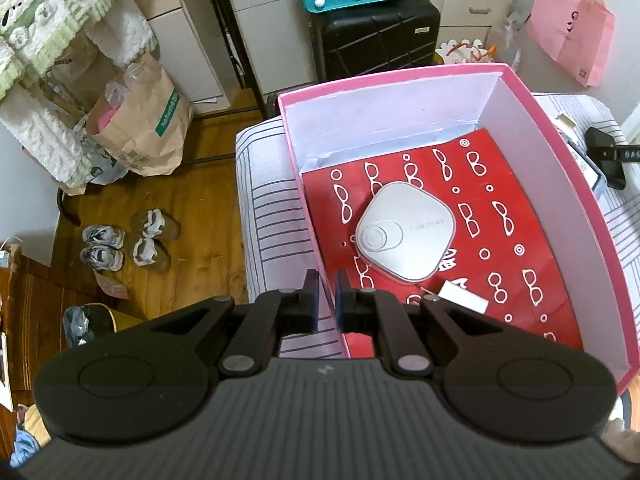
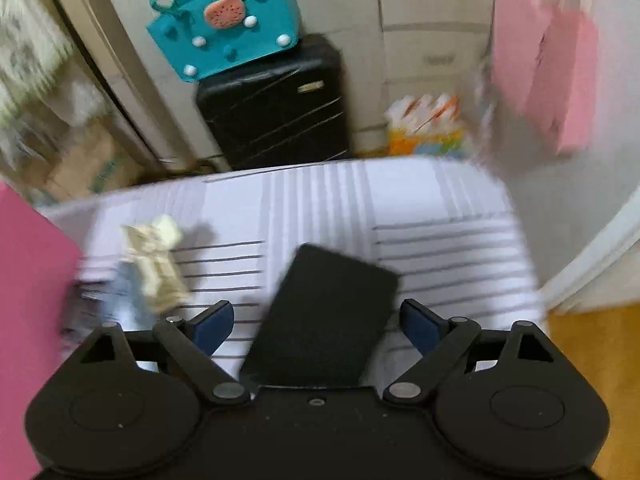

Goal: Organize rigid objects
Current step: 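Grasp the black power bank with the right gripper, then carry the black power bank into the pink box onto the beige case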

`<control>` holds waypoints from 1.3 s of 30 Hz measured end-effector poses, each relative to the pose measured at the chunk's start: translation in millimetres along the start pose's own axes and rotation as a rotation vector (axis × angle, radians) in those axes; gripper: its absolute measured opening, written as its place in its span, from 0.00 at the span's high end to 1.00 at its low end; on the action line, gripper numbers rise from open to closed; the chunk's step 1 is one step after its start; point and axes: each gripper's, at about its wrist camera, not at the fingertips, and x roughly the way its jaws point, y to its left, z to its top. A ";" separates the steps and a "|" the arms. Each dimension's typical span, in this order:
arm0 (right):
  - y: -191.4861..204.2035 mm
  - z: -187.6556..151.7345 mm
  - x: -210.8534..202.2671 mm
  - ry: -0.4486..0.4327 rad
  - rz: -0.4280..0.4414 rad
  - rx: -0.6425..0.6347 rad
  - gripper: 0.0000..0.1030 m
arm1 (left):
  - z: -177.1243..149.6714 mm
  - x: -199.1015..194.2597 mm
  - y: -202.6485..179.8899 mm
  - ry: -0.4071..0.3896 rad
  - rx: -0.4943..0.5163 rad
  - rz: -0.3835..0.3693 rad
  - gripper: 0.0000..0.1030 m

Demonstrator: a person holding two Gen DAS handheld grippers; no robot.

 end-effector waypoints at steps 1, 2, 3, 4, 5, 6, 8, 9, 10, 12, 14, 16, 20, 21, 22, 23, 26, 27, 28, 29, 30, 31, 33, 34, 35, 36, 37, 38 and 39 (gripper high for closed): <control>2.2 -2.6 1.6 -0.011 -0.037 -0.031 0.10 | 0.8 0.4 -0.8 0.003 0.003 0.004 0.93; 3.1 -4.4 1.8 -0.024 -0.046 -0.053 0.12 | 1.8 0.3 -1.6 0.006 0.005 0.006 0.93; 0.5 -7.5 -0.4 -0.041 -0.040 -0.059 0.13 | 2.4 0.2 -2.2 0.006 0.008 0.008 0.93; -2.1 -8.4 -2.5 -0.046 -0.036 -0.055 0.18 | 3.0 0.0 -2.4 0.004 0.009 0.011 0.93; -4.5 -9.2 -5.4 -0.047 -0.038 -0.051 0.21 | 3.8 0.1 -2.2 0.005 0.010 0.012 0.93; -7.3 -9.5 -8.1 -0.040 -0.042 -0.049 0.22 | 3.9 0.0 -2.4 0.006 0.008 0.010 0.93; -11.8 -10.2 -11.0 -0.022 -0.033 -0.058 0.22 | 4.3 -0.2 -2.8 0.007 0.008 0.011 0.93; -11.6 -11.0 -12.2 -0.019 -0.030 -0.075 0.22 | 4.3 -0.3 -2.7 0.006 0.010 0.014 0.93; -11.8 -11.0 -12.8 -0.017 -0.029 -0.090 0.22 | 4.1 -0.4 -3.2 0.004 0.011 0.019 0.93; -10.1 -7.4 -9.6 -0.008 -0.019 -0.104 0.21 | 3.5 -0.5 -3.6 0.003 0.009 0.023 0.93; -10.0 -4.1 -4.9 -0.004 -0.008 -0.114 0.17 | 3.0 0.7 -4.2 0.006 0.007 0.024 0.93; -11.9 -2.1 -1.6 -0.011 -0.006 -0.123 0.17 | 2.7 2.2 -4.4 0.013 0.002 0.020 0.93; -13.0 -3.9 -9.5 -0.003 -0.008 -0.109 0.34 | -0.3 3.2 -3.6 0.018 -0.003 0.020 0.93; -13.2 -5.2 -12.2 0.004 -0.009 -0.106 0.34 | -0.9 3.0 -3.4 0.019 -0.004 0.021 0.93; -13.1 -7.2 -15.2 0.000 -0.002 -0.103 0.34 | -1.4 2.5 -3.3 0.019 -0.003 0.021 0.93; -13.2 -9.2 -18.8 -0.008 0.008 -0.098 0.34 | -1.3 2.4 -3.3 0.018 -0.004 0.022 0.93; -7.8 -14.0 -35.9 -0.035 0.043 -0.098 0.34 | -2.3 0.0 -3.7 0.011 -0.002 0.017 0.93; -3.1 -14.6 -43.5 -0.046 0.059 -0.106 0.34 | -2.6 -0.6 -4.3 0.010 -0.001 0.015 0.93; 1.7 -14.8 -51.4 -0.059 0.074 -0.115 0.34 | -3.2 -1.2 -4.7 0.011 -0.001 0.012 0.93; 8.2 -14.6 -60.8 -0.074 0.094 -0.129 0.34 | -3.0 -1.7 -5.4 0.014 -0.001 0.008 0.92; 14.8 -13.1 -69.7 -0.087 0.117 -0.142 0.34 | -3.7 -2.2 -6.1 0.012 0.001 0.011 0.92; 22.9 -11.5 -79.1 -0.098 0.148 -0.156 0.34 | -4.2 -2.5 -6.5 0.009 0.003 0.014 0.92; 39.4 -5.9 -96.2 -0.129 0.220 -0.188 0.34 | -4.6 -2.3 -6.9 0.011 0.000 0.014 0.92; 49.3 -4.1 -103.9 -0.147 0.246 -0.205 0.34 | -4.9 -2.0 -6.6 0.015 -0.004 0.011 0.92; 63.1 -2.1 -113.1 -0.168 0.280 -0.236 0.34 | -5.4 -1.6 -6.5 0.018 -0.006 0.009 0.92; 74.7 0.0 -120.9 -0.183 0.314 -0.262 0.34 | -5.7 -1.0 -6.0 0.021 -0.009 0.009 0.92; 88.5 0.6 -128.3 -0.193 0.353 -0.292 0.34 | -6.0 -0.1 -5.0 0.025 -0.015 0.008 0.92; 102.1 0.5 -135.0 -0.202 0.394 -0.321 0.34 | -5.9 0.2 -3.4 0.028 -0.023 0.000 0.93; 120.7 0.6 -141.8 -0.208 0.427 -0.361 0.34 | -6.2 0.1 -2.4 0.026 -0.027 -0.002 0.93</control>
